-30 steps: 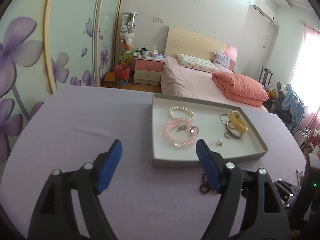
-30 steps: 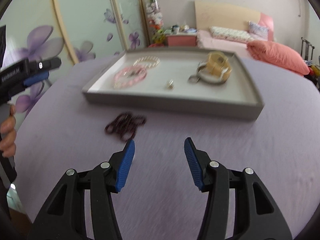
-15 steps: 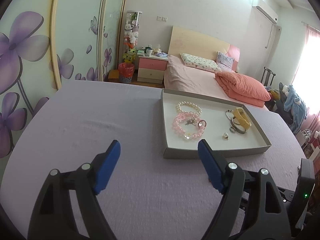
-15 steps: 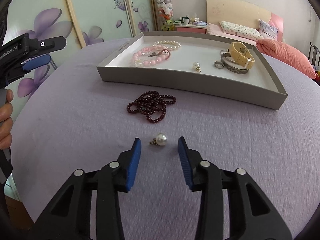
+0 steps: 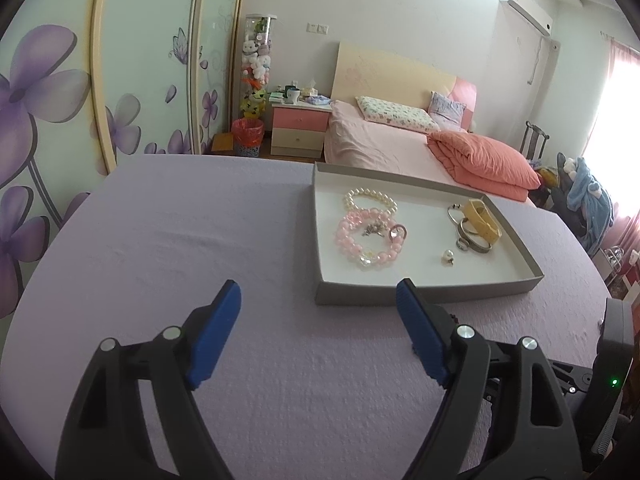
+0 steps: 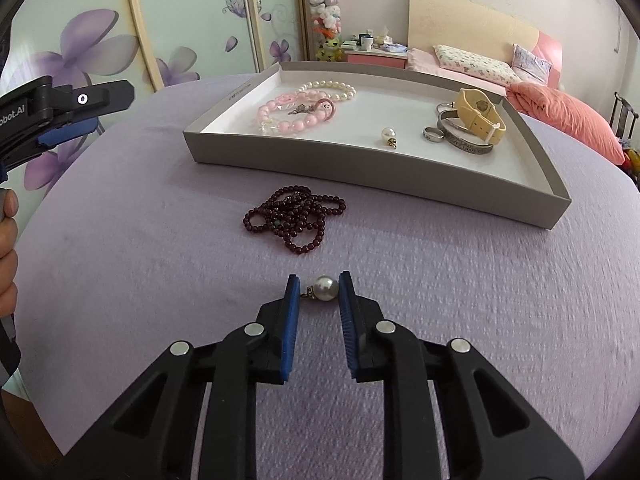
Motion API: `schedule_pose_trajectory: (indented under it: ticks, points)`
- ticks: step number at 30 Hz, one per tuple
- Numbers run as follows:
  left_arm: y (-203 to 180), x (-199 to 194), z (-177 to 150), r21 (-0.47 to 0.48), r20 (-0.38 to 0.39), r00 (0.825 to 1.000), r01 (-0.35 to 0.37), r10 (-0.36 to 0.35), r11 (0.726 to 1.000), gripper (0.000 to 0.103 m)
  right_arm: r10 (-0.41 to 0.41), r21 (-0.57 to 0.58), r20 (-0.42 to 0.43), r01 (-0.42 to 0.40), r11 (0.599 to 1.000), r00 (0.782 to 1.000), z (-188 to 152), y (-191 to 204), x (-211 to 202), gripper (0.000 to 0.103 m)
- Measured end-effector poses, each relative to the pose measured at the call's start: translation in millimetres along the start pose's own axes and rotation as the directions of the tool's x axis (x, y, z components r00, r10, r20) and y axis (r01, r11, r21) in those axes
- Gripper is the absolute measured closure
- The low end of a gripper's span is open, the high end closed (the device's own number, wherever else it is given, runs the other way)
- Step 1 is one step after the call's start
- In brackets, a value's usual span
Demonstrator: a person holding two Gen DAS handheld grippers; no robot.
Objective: Organize jewelry
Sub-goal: 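Grasp the second pearl earring with the right tool, then grasp the dark red bead bracelet with the left tool while the right tool holds the earring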
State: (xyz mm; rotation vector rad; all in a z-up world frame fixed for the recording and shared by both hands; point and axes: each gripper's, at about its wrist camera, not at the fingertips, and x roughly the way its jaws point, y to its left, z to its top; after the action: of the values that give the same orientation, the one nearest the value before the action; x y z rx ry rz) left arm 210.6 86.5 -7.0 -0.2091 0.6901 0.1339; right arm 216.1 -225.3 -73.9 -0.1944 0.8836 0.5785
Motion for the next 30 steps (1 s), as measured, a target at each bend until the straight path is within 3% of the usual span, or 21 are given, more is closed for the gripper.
schedule_pose_trajectory:
  ticks: [6,17,30]
  points:
    - [-17,7,-6,0.031,-0.028,0.999,0.019,-0.018,0.999,0.023,-0.02,0.042,0.005,0.02,0.999,1.0,-2,-19,-3,0.083]
    - [-77,30,-29,0.152,-0.111,0.99,0.098,-0.082,0.983,0.023,-0.119,0.202,0.06,0.105,0.974,0.991,-1,-99,-28,0.083]
    - [-135,72,-44,0.246,-0.164,0.986,0.038,0.003,0.969,0.023,-0.119,0.236,0.11,0.091,0.968,0.987,2,-120,-41,0.083]
